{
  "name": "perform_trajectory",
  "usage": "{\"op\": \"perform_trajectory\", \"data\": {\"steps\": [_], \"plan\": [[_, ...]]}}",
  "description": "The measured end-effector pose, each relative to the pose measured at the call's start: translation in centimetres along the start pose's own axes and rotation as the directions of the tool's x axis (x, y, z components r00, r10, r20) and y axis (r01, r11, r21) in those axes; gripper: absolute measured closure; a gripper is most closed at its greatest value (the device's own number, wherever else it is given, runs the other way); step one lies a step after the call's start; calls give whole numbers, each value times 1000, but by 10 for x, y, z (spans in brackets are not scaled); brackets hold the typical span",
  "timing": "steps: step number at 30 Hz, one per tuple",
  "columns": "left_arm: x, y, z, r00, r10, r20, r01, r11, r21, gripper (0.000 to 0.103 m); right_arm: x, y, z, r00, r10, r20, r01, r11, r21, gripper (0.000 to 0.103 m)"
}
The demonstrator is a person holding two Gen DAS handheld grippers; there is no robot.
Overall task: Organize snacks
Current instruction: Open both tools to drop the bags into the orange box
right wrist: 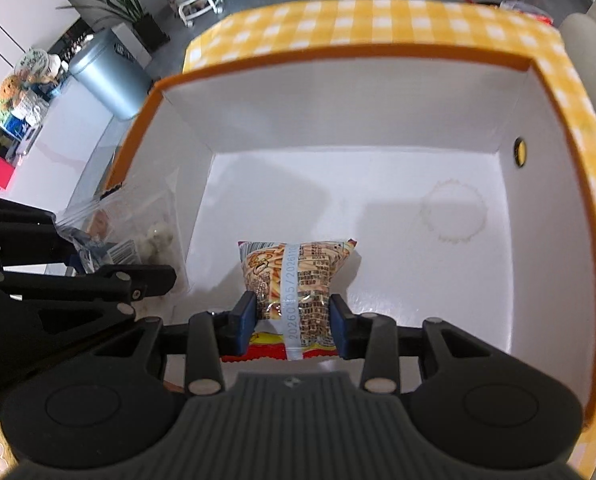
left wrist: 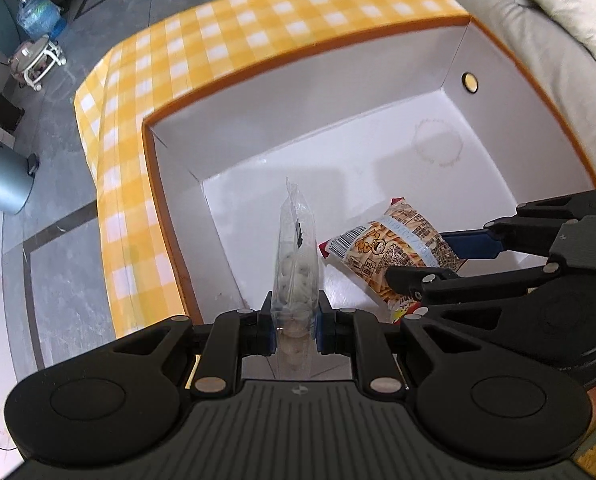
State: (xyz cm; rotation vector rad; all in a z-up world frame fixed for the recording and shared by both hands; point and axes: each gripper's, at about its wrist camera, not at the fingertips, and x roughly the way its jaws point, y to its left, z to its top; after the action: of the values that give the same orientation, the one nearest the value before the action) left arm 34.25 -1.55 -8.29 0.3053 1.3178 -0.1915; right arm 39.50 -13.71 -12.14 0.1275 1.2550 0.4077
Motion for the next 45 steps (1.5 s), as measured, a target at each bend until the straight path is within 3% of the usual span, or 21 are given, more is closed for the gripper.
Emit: {"op": "perform_trajectory", "data": {"steps": [8, 15, 20, 23, 28, 30, 40, 45], "plan": [[10, 3, -2, 999, 13, -31, -13, 1000, 9, 85, 23, 0, 3, 996, 26, -91, -23, 999, 33, 64], [10, 6, -4, 999, 14, -32, -14, 1000, -5, 84, 24, 6, 4, 994, 22, -111, -18, 999, 35, 63], [2, 10, -7, 999, 39, -13, -39, 999, -24, 71, 17, 10, 3, 993, -25, -118, 27, 999, 16, 47], [-8, 14, -10, 999, 41, 20, -41, 998, -41, 53, 12, 12, 3, 992, -57, -113, 58, 998, 3, 39], [-28, 18, -18, 998, -1, 68, 5, 998, -56, 42, -7, 12, 0, 993, -90, -78, 89, 996, -19, 28], [-37, 16, -22, 996, 12, 92, -7, 999, -54, 36, -13, 16, -2, 993, -104, -63, 102, 994, -37, 27], [-82, 15, -55, 975, 0, 223, 14, 998, -62, 32, -67, 28, -23, 992, -118, 50, 120, 991, -58, 18], [-97, 14, -80, 963, 11, 270, 7, 998, -68, 31, -95, 42, -45, 980, -141, 144, 155, 984, -91, 12]]}}
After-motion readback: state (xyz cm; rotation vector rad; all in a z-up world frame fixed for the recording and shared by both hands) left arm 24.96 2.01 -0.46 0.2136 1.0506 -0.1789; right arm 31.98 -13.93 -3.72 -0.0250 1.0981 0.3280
